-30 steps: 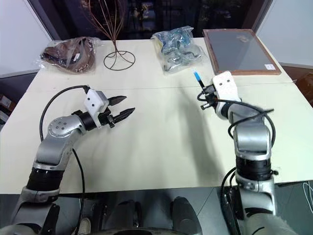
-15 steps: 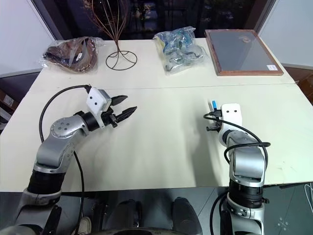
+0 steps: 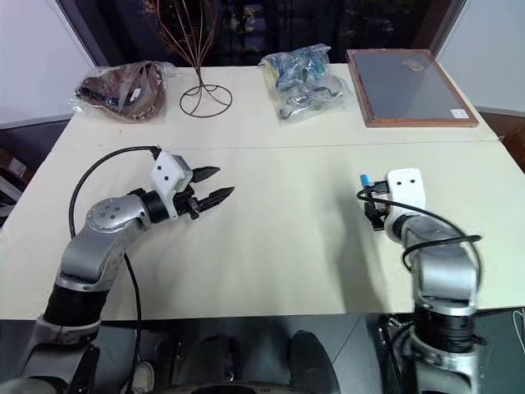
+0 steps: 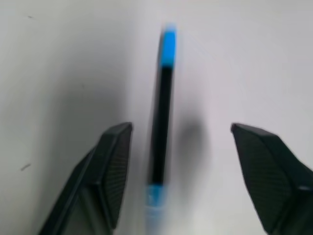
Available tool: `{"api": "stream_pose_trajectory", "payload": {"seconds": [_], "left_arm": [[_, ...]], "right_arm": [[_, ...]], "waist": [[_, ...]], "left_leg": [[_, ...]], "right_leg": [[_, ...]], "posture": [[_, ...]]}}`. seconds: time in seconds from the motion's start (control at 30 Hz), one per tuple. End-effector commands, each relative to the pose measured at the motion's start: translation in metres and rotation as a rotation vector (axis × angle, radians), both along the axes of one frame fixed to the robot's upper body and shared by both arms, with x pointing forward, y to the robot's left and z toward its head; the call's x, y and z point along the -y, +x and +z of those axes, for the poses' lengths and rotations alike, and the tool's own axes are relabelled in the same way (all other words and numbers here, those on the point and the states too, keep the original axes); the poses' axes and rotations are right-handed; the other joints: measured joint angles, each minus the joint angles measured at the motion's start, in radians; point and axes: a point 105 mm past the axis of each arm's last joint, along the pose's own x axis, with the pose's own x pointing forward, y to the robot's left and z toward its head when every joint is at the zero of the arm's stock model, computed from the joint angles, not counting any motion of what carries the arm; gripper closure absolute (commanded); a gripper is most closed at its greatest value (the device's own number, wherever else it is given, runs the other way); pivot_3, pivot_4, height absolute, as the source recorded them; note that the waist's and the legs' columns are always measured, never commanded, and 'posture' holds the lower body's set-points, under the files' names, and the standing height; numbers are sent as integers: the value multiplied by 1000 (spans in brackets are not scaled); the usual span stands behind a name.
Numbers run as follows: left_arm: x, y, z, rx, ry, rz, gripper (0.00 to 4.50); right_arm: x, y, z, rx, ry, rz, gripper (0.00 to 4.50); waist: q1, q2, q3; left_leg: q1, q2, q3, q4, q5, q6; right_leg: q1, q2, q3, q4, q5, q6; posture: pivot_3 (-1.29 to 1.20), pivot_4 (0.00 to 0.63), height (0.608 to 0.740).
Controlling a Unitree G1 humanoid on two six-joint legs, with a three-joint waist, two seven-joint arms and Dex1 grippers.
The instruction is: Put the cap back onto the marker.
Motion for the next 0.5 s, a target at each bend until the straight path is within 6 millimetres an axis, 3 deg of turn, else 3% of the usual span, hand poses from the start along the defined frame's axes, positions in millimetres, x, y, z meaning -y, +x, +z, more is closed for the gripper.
{"api": "stream_pose_trajectory", "payload": {"seconds": [0.03,0.27,0.5], "left_arm": [[16,-1,4,40,64,-120,1666],[43,11,2,74,132,-277,1666],[60,17,1,95,119,-335,1666]], "right_arm": [[-19,-14,40,62,-109,192,1182],[-15,-49,64,-73,-426,405,1182],[-15,-61,65,-115,-424,443,1182]], "waist": [[5,0,0],[28,-1,0],[42,-1,0]], "left_leg": [[0,0,-1,0,0,0],[0,1,0,1,-1,2],[0,0,0,2,-2,3]], "right_leg": [[1,1,0,-1,0,0],[7,1,0,-14,0,0],[7,1,0,-14,0,0]], "posture": [[0,150,740],[0,150,740],[0,150,740]]}}
